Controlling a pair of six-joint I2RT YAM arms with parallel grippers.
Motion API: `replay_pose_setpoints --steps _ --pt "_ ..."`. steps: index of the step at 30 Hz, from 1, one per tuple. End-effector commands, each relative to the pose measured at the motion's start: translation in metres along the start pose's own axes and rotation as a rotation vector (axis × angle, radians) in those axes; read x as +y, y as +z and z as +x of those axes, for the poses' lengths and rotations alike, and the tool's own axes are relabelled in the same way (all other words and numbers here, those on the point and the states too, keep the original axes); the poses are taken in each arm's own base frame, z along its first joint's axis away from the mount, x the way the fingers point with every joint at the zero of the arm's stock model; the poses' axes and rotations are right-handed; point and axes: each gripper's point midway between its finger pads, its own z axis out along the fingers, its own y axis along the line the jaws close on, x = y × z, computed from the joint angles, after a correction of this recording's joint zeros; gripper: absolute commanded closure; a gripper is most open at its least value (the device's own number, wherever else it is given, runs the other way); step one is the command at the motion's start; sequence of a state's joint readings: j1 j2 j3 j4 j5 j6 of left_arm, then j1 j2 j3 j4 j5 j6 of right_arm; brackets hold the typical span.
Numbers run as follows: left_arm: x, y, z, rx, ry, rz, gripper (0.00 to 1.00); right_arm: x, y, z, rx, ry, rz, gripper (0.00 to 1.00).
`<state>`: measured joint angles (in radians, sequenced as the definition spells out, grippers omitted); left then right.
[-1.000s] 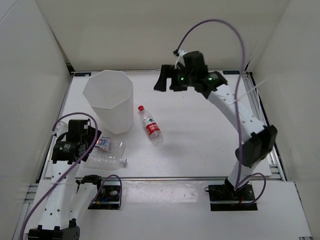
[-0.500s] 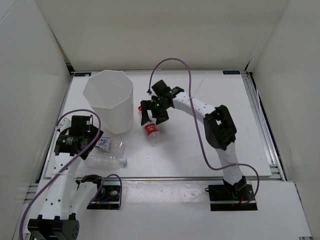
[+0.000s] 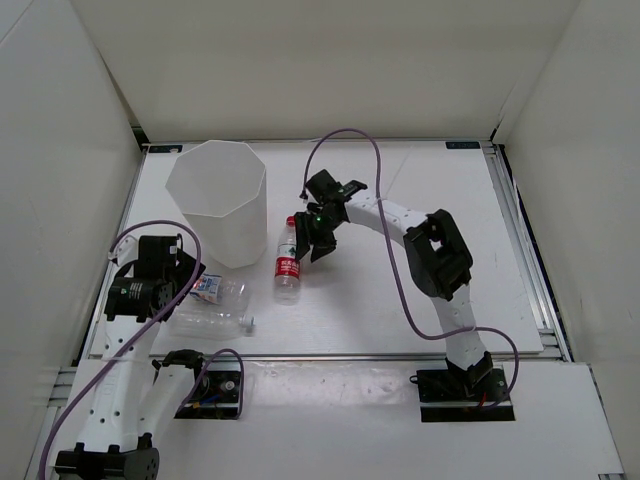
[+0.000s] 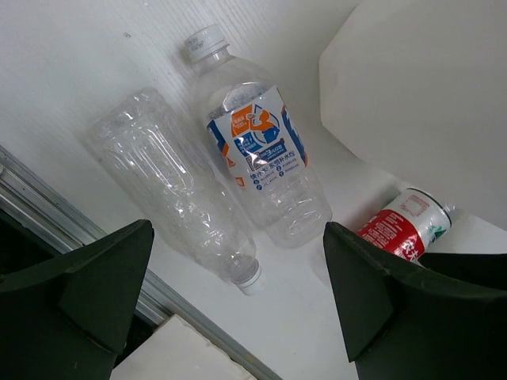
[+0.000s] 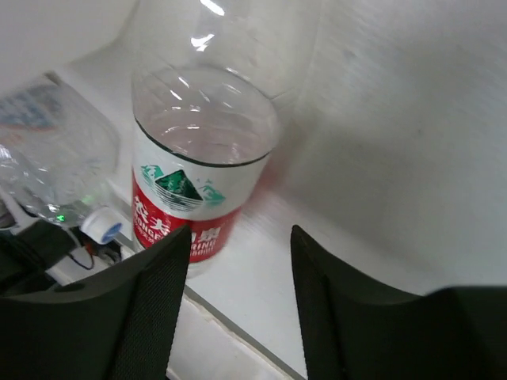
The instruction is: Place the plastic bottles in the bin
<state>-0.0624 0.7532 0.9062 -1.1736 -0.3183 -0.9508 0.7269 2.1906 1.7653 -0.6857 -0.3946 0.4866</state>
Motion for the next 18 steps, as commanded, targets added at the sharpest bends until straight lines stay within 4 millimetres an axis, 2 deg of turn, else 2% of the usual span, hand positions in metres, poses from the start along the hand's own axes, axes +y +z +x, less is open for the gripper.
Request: replay_pose_setpoints --steps 1,3,4,5,9,12,13,16,17,18 --pt "-0.004 -0.004 -0.005 -0.024 -0.023 0.020 0.01 -0.008 -0.014 0.008 -0.018 -0.028 0.075 0.47" --pt "-0.001 0.000 0.001 -0.004 -0.025 0.011 0.01 -0.004 -0.019 0.006 -0.031 -0.034 0.069 0.47" --pt "0.000 0.000 0.002 0.001 -0.023 0.004 0.01 -0.001 -0.024 0.002 -0.055 -0.044 0.067 0.27" --pt "0.000 0.000 0.002 0.001 -0.023 0.004 0.01 0.002 -0.028 0.001 -0.065 -0.038 0.062 0.00" --pt "0.005 0.000 0.005 0.011 -0.016 -0.012 0.01 0.016 -0.038 -0.010 -0.133 -0.010 0.022 0.00" --pt "0.006 -0.004 0.002 0.000 -0.019 -0.011 0.01 0.022 -0.034 -0.015 -0.146 0.053 -0.003 0.00" --pt "0.006 -0.004 0.002 0.000 -0.019 -0.011 0.01 0.030 -0.037 -0.023 -0.159 0.055 -0.026 0.00" --pt "0.008 -0.004 0.004 0.005 -0.016 -0.018 0.01 0.041 -0.021 -0.025 -0.133 0.089 -0.047 0.00" --pt "0.010 -0.002 0.006 0.010 -0.013 -0.025 0.01 0.045 -0.020 -0.032 -0.144 0.096 -0.056 0.00" --pt "0.010 -0.002 0.006 0.010 -0.013 -0.025 0.01 0.041 -0.009 -0.032 -0.123 0.118 -0.053 0.00"
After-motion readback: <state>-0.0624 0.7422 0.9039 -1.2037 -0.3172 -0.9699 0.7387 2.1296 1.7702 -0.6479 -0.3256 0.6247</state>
